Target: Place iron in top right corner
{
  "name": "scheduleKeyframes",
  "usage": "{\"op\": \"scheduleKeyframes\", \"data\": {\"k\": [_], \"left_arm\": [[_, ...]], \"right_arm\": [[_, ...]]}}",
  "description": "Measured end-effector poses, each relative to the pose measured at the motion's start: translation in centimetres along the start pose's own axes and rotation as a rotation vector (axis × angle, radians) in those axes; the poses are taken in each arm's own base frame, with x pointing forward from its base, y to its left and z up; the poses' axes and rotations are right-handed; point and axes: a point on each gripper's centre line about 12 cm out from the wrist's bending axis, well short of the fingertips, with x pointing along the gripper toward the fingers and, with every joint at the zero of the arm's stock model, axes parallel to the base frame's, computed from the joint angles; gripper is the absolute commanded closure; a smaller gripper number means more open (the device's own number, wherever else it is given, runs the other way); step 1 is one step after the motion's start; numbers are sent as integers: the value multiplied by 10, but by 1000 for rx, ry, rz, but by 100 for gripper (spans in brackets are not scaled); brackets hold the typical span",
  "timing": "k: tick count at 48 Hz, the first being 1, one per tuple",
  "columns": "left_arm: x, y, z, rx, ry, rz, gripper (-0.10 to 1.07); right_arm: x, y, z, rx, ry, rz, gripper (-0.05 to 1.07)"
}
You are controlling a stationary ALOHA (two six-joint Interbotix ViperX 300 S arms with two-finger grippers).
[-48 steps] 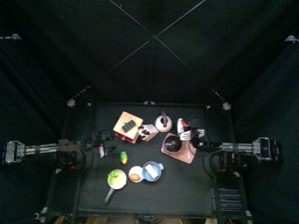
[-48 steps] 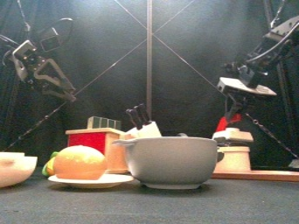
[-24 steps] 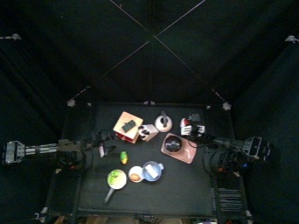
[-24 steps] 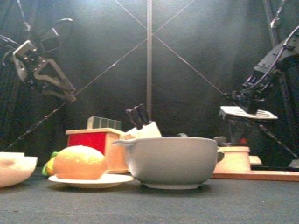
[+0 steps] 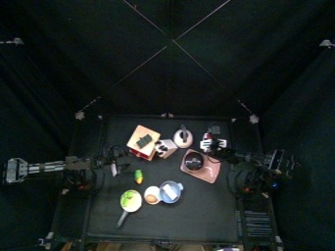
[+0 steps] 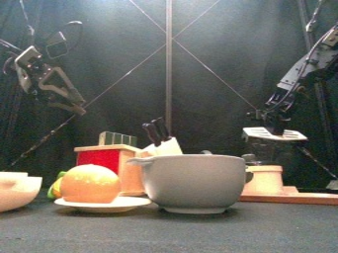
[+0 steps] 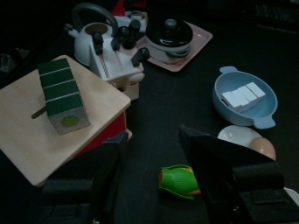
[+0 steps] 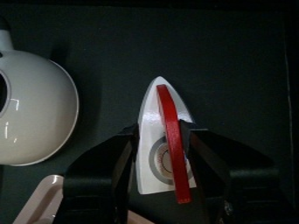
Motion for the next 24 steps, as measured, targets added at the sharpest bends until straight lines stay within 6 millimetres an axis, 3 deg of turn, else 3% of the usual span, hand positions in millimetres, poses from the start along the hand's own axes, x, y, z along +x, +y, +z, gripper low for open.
{"op": "scheduleKeyframes", "data": {"k": [24], "left_arm": [[0,0,1,-2,-2,0,11]], "right_arm": [[-5,2,0,19,8,12,24]]}}
